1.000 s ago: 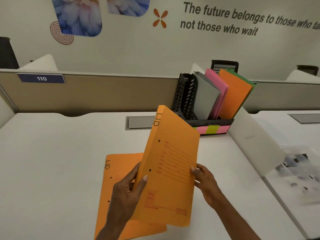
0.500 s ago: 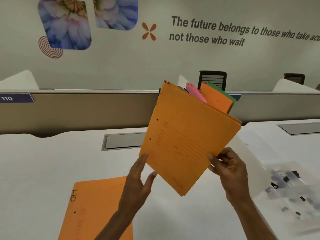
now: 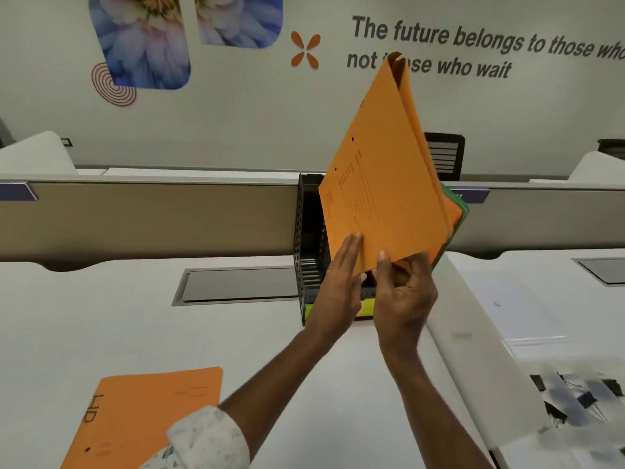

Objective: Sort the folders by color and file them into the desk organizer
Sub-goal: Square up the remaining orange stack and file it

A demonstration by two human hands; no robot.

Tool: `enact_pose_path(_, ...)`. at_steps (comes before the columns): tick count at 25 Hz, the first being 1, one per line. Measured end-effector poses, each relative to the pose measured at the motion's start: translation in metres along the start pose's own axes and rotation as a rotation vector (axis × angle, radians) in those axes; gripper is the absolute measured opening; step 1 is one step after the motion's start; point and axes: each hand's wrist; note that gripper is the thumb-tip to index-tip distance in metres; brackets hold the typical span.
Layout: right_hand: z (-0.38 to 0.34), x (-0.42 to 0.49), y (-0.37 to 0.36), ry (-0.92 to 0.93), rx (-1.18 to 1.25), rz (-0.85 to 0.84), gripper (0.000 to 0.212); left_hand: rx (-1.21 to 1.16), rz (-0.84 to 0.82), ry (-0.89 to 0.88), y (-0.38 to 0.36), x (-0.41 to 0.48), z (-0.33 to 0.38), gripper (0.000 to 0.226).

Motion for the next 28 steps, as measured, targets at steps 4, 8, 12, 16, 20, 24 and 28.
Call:
enact_pose_path(4, 0.04, 0.015, -0.037, 0.018, -0.005, -0.127, 0.026, 0.045, 0.037, 0.042, -0.007, 0.022, -0.046, 0.064)
enact_pose_path(8, 0.071, 0.023, -0.067, -0.004, -0.058, -0.275, 0.018, 0.103, 0.05, 0.103, -0.015, 0.023, -0.092, 0.069)
enact_pose_path(12, 0.091, 0.023, -0.089, -0.057, -0.128, -0.328, 0.011, 0.147, 0.071, 0.04, -0.017, 0.022, -0.117, 0.057)
enact_pose_path(16, 0.104, 0.02, -0.097, -0.094, -0.19, -0.318, 0.007, 0.063, 0.059, 0.163, -0.02, 0.025, -0.127, 0.042)
enact_pose_path(20, 0.11, -0.003, -0.089, -0.164, -0.193, -0.353, 0.007, 0.031, -0.038, 0.279, -0.012, 0.019, -0.122, 0.054)
enact_pose_path(24, 0.1, -0.05, -0.07, -0.23, -0.166, -0.376, 0.008, 0.064, -0.038, 0.299, 0.002, 0.007, -0.122, 0.057)
enact_pose_path(28, 0.084, -0.113, -0.049, -0.367, -0.131, -0.455, 0.008, 0.13, 0.012, 0.349, 0.03, -0.048, -0.122, 0.055)
Point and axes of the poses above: each hand's wrist, its own x-axis towards the middle knuckle, its own y-axis out of the back of the hand, z = x × y, and after that the axes turned 8 degrees about -x, right-handed
